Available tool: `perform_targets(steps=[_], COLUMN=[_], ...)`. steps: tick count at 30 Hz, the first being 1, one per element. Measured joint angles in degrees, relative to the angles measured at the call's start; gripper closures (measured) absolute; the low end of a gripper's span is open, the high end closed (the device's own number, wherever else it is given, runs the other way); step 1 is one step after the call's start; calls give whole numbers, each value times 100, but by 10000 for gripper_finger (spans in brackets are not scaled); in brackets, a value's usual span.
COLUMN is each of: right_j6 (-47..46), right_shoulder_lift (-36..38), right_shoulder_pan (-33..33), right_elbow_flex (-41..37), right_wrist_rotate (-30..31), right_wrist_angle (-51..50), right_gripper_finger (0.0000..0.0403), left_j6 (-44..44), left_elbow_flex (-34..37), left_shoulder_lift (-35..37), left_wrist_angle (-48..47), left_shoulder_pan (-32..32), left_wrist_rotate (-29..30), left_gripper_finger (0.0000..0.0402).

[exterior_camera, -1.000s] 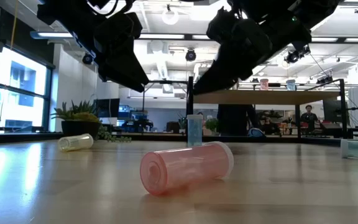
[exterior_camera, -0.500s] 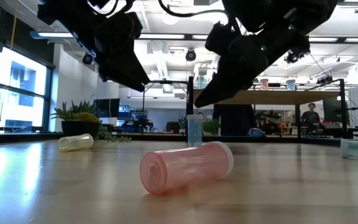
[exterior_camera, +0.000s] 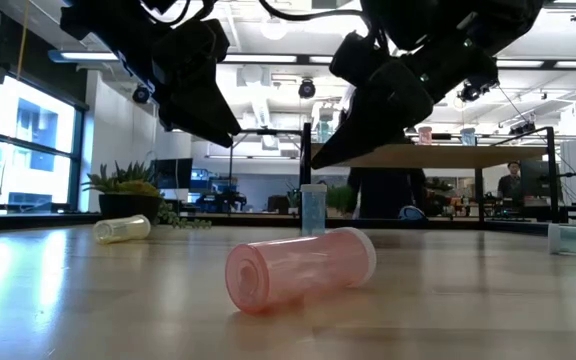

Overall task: Pick and place medicine bottles onto shelf by color
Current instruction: Put the blue pill bottle aligned with the other blue pill bottle on the shelf

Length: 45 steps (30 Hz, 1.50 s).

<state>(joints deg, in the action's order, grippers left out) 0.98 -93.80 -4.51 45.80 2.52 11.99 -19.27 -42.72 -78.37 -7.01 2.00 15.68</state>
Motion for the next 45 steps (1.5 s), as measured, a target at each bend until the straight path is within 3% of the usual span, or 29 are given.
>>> perform_targets(steps=[10, 25, 45], right_j6=[-229, -95, -102], right_shoulder_lift=[0, -6, -714], right_shoulder_pan=[2, -4, -52], right_elbow_flex=[0, 0, 0], right_wrist_rotate=[-263, -42, -216], right_wrist_angle=[-7, -1, 605], right_gripper_finger=[244, 244, 244], left_j6=[-2, -2, -2], left_elbow_flex=[0, 0, 0], left_shoulder_lift=[0, 0, 0], left_wrist_angle=[2, 2, 2], left_shoulder_pan=[0, 2, 2], left_wrist_rotate=[17, 15, 15], left_gripper_finger=[158, 158, 158])
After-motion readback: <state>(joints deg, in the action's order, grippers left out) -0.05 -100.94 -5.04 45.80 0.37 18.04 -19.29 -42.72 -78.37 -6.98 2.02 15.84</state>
